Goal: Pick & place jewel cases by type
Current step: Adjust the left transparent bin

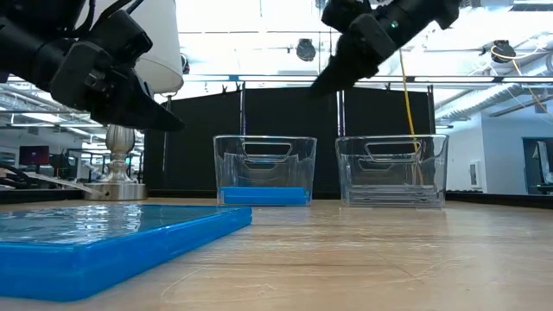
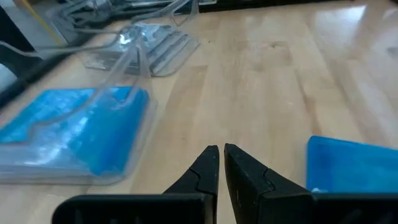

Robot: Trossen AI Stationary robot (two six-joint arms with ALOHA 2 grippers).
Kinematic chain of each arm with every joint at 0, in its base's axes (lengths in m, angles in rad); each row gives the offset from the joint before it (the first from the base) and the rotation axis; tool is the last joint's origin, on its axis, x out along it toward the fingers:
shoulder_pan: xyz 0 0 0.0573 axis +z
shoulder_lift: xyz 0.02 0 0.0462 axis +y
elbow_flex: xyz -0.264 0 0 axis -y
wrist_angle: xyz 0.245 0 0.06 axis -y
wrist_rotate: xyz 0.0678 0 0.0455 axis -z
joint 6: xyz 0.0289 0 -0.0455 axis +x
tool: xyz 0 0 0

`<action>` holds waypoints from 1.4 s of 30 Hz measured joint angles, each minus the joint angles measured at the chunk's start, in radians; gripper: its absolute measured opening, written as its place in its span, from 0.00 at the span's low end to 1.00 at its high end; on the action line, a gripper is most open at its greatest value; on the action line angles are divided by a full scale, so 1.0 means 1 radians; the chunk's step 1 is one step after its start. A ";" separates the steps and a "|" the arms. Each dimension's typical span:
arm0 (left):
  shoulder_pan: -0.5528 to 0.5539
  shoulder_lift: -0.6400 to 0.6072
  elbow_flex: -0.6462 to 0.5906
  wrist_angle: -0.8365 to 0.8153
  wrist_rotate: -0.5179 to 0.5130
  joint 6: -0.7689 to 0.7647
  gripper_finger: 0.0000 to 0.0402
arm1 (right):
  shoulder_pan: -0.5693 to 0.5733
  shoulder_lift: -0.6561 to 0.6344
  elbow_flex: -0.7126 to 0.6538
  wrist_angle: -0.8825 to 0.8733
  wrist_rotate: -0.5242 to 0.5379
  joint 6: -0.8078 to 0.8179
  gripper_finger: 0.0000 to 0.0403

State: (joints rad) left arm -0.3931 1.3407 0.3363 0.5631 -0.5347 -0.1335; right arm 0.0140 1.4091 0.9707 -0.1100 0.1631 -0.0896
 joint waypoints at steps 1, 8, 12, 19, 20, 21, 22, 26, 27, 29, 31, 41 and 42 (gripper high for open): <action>0.000 0.000 0.000 0.000 0.013 -0.019 0.09 | 0.009 0.011 0.003 0.017 0.008 0.003 0.60; 0.000 0.000 0.000 0.021 0.111 -0.004 0.09 | -0.003 0.156 0.115 -0.016 -0.023 -0.053 0.55; 0.000 0.000 0.000 0.015 0.114 -0.003 0.09 | 0.000 0.237 0.175 -0.013 -0.037 -0.148 0.53; 0.000 0.000 0.000 -0.001 0.117 0.013 0.09 | -0.048 0.278 0.196 -0.014 -0.037 -0.183 0.53; 0.000 0.000 0.000 -0.007 0.117 0.019 0.09 | -0.055 0.277 0.196 -0.011 -0.037 -0.174 0.53; 0.000 0.000 0.000 -0.012 0.117 0.020 0.09 | -0.065 0.277 0.196 -0.012 -0.048 -0.166 0.53; 0.000 0.000 0.000 -0.015 0.117 0.020 0.09 | -0.073 0.278 0.196 -0.016 -0.073 -0.159 0.53; 0.000 0.000 0.000 -0.022 0.116 0.020 0.09 | -0.097 0.286 0.196 -0.023 -0.194 -0.131 0.53; 0.000 0.000 0.000 -0.022 0.116 0.021 0.09 | -0.099 0.300 0.197 -0.022 -0.194 -0.129 0.52; 0.000 0.000 0.000 -0.022 0.116 0.022 0.09 | -0.105 0.317 0.196 -0.036 -0.188 -0.132 0.52; 0.000 0.000 0.000 -0.023 0.116 0.022 0.09 | -0.108 0.338 0.194 -0.031 -0.189 -0.131 0.51; 0.006 0.000 0.000 -0.038 0.083 0.030 0.09 | -0.112 0.390 0.195 -0.013 -0.187 -0.063 0.37; 0.009 0.000 0.000 -0.038 0.084 0.029 0.09 | -0.112 0.389 0.195 -0.006 -0.187 -0.054 0.34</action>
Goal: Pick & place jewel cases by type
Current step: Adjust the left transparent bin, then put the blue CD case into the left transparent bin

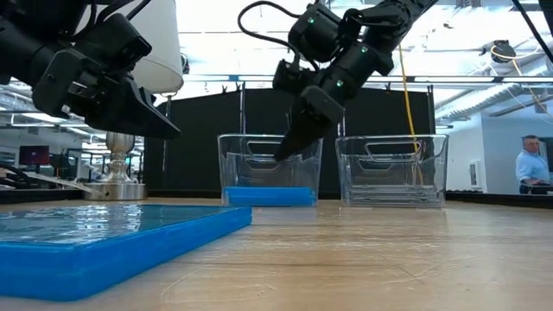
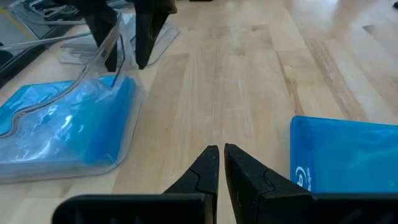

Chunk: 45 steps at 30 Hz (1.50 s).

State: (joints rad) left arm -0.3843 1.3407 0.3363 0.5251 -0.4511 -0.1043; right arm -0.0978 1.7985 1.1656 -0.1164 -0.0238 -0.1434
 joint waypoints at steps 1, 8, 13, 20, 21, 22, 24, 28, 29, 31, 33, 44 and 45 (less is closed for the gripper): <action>0.002 0.000 0.000 -0.001 0.000 0.000 0.09 | 0.000 0.000 0.000 0.004 0.000 0.007 0.31; 0.011 0.000 0.000 -0.001 0.003 -0.002 0.09 | 0.000 0.000 0.000 0.056 0.000 0.077 0.13; 0.011 0.000 0.000 -0.001 0.006 -0.003 0.09 | 0.000 0.000 0.000 0.068 -0.001 0.087 0.05; 0.011 0.000 0.000 -0.001 0.006 -0.003 0.09 | 0.001 0.000 0.000 0.098 -0.005 0.132 0.01; 0.011 0.000 0.000 -0.001 0.006 -0.003 0.09 | 0.001 0.000 0.000 0.099 -0.005 0.131 0.01; 0.011 0.000 0.000 -0.001 0.006 -0.003 0.09 | 0.001 0.000 0.000 0.099 -0.005 0.128 0.01; 0.011 0.000 0.000 -0.001 0.006 -0.003 0.09 | 0.002 0.000 0.000 0.101 -0.005 0.113 0.04; 0.011 0.000 0.000 -0.001 0.006 -0.004 0.09 | 0.012 0.000 0.000 0.106 -0.006 0.091 0.11; 0.011 0.000 0.000 -0.001 0.006 -0.004 0.09 | 0.015 0.000 0.000 0.105 -0.008 0.080 0.14; 0.011 0.000 0.000 -0.001 0.006 -0.005 0.09 | 0.021 0.000 0.000 0.105 -0.018 0.070 0.19; 0.011 0.000 0.000 -0.001 0.006 -0.005 0.09 | 0.022 0.000 0.000 0.120 -0.031 0.071 0.25; 0.008 0.000 0.000 0.010 0.084 0.006 0.09 | 0.055 -0.095 -0.001 0.171 0.021 0.002 0.52; 0.008 0.000 0.000 0.010 0.095 0.004 0.09 | 0.061 -0.111 -0.001 0.172 0.026 0.007 0.53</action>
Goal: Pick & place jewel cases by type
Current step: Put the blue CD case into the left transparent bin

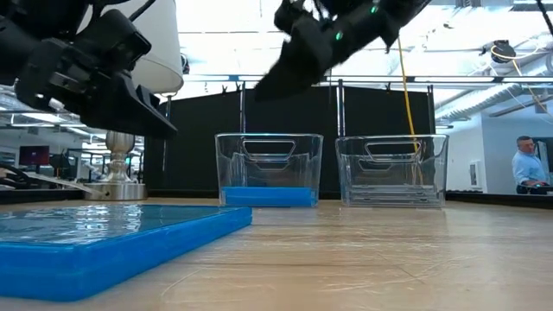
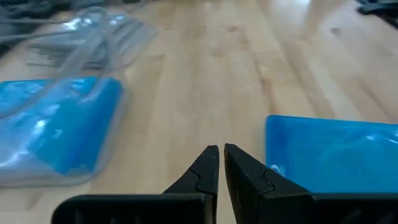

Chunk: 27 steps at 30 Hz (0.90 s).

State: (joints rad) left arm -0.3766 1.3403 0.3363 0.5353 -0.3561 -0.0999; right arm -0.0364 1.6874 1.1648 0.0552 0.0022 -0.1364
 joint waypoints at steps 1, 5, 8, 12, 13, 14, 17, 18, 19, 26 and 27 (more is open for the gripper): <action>-0.003 0.000 0.000 -0.003 0.024 -0.002 0.09 | 0.008 -0.020 0.000 -0.001 -0.004 0.010 0.53; -0.054 0.000 0.020 -0.075 0.120 -0.004 0.09 | 0.081 -0.080 0.001 -0.004 -0.074 0.055 0.53; -0.145 0.000 0.087 -0.241 0.108 -0.037 0.09 | 0.180 -0.087 0.001 -0.004 -0.106 0.064 0.48; -0.311 0.001 0.198 -0.471 -0.009 -0.105 0.09 | 0.334 -0.045 0.001 0.004 0.030 0.064 0.38; -0.354 0.001 0.220 -0.499 -0.047 -0.115 0.09 | 0.369 -0.026 0.000 0.005 0.075 0.065 0.35; -0.396 0.003 0.238 -0.520 -0.090 -0.120 0.09 | 0.400 -0.006 0.000 0.010 0.116 0.065 0.32; -0.502 0.029 0.278 -0.575 -0.233 -0.159 0.09 | 0.467 0.055 0.000 0.054 0.210 0.075 0.21; -0.527 0.043 0.292 -0.599 -0.272 -0.203 0.09 | 0.479 0.076 0.000 0.068 0.221 0.081 0.17; -0.543 0.060 0.309 -0.623 -0.286 -0.246 0.09 | 0.489 0.099 0.000 0.080 0.232 0.090 0.13; -0.568 0.244 0.439 -0.751 -0.310 -0.350 0.11 | 0.503 0.247 0.000 0.187 0.233 0.118 0.05; -0.569 0.275 0.456 -0.750 -0.325 -0.316 0.12 | 0.500 0.267 0.000 0.208 0.234 0.120 0.05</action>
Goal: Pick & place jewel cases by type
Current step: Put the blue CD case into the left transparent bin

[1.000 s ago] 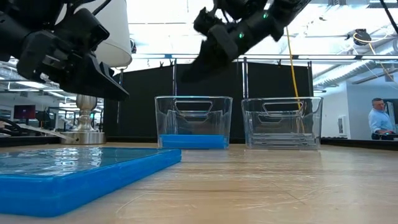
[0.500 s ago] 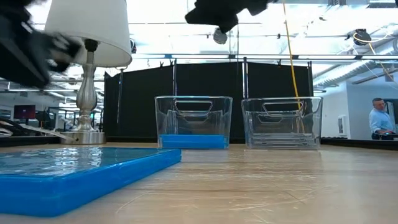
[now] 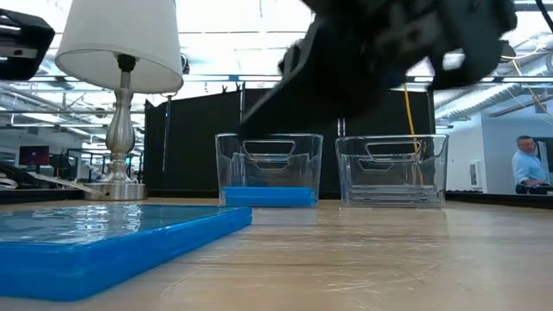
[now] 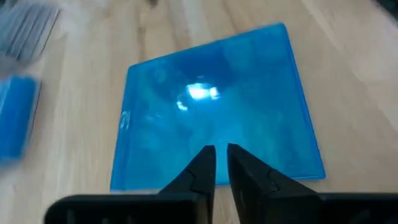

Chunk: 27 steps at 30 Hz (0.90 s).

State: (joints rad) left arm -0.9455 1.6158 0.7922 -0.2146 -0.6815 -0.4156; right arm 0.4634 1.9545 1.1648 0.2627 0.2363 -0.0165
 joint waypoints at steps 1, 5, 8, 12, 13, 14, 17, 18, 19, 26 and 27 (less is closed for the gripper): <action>-0.004 0.029 0.014 0.001 -0.002 0.039 0.14 | -0.004 0.016 0.000 0.017 0.003 0.006 0.06; -0.006 0.127 0.077 -0.017 0.008 0.136 0.23 | -0.030 0.035 0.000 0.024 0.085 0.106 0.05; -0.006 0.163 0.112 -0.040 0.028 0.125 0.33 | -0.046 0.026 -0.007 0.012 0.153 0.143 0.02; -0.008 0.165 0.127 -0.050 0.049 0.092 0.50 | -0.064 0.020 -0.037 0.029 0.155 0.195 0.00; -0.008 0.165 0.127 -0.049 0.050 0.092 0.54 | -0.071 0.019 -0.047 0.025 0.155 0.212 0.01; -0.011 0.165 0.127 -0.052 0.050 0.099 0.58 | -0.080 0.019 -0.057 0.024 0.155 0.230 0.01; -0.013 0.165 0.127 -0.059 0.052 0.120 0.67 | -0.103 0.018 -0.088 0.024 0.160 0.274 0.00; -0.013 0.165 0.127 -0.069 0.052 0.123 0.69 | -0.110 0.018 -0.098 0.025 0.159 0.285 0.00; -0.011 0.165 0.127 -0.079 0.053 0.126 0.71 | -0.114 0.018 -0.108 0.027 0.157 0.294 0.00; -0.008 0.173 0.128 -0.083 0.088 0.145 0.73 | -0.151 0.018 -0.201 0.211 0.062 0.319 0.00; -0.009 0.180 0.128 -0.084 0.089 0.147 0.72 | -0.154 0.018 -0.212 0.241 0.029 0.320 0.00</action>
State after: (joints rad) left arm -0.9540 1.7962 0.9204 -0.2981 -0.5929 -0.2682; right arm 0.3094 1.9728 0.9528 0.5041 0.2649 0.3037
